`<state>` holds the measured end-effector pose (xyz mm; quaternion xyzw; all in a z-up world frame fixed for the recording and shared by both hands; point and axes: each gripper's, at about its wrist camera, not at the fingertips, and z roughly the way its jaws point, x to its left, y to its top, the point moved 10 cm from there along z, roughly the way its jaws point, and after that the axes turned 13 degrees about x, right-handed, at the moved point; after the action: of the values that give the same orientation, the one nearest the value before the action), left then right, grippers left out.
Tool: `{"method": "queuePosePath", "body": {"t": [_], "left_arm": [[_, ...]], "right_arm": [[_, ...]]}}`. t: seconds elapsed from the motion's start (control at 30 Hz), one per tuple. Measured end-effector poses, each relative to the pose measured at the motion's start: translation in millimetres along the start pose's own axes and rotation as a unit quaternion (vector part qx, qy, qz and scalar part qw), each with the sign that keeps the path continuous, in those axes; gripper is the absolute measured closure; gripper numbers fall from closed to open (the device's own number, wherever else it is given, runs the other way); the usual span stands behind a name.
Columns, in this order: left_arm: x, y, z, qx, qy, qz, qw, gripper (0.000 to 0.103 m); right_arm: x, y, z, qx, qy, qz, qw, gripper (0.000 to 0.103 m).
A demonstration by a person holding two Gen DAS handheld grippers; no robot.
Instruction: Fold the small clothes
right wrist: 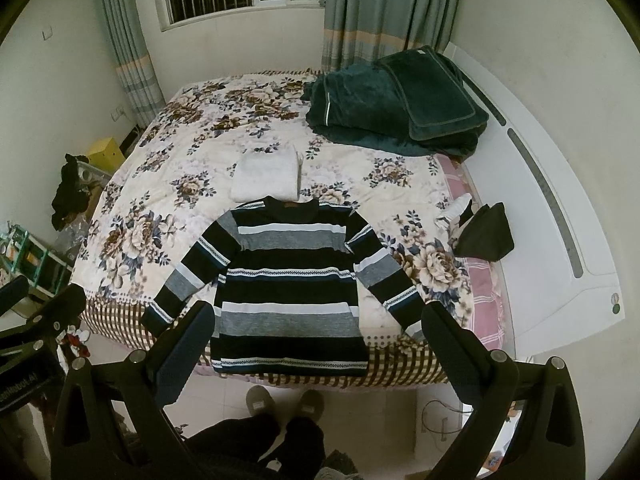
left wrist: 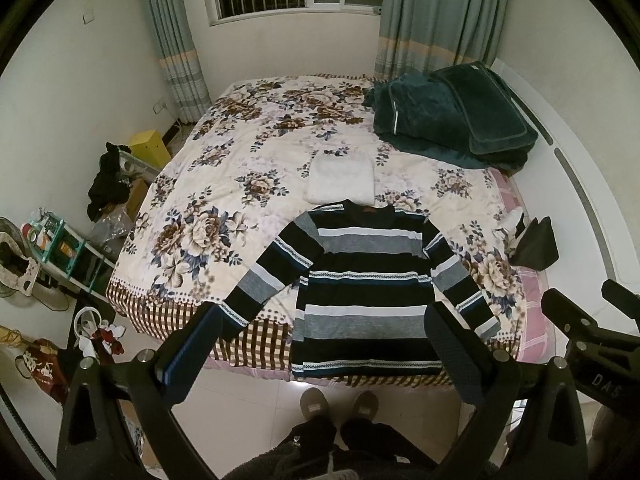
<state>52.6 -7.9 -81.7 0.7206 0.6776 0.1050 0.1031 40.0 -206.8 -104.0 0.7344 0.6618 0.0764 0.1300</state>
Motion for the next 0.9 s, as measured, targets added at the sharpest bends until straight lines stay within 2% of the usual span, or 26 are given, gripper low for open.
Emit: {"method": "queuePosePath", "body": {"t": [0.9], "left_arm": [[-2.3,-0.9,-3.3,-0.006,-0.003,-0.001,1.0000,0.000]], "right_arm": [[-0.4,-5.7,-3.0,-0.005,0.001,-0.001,1.000,0.000]]}}
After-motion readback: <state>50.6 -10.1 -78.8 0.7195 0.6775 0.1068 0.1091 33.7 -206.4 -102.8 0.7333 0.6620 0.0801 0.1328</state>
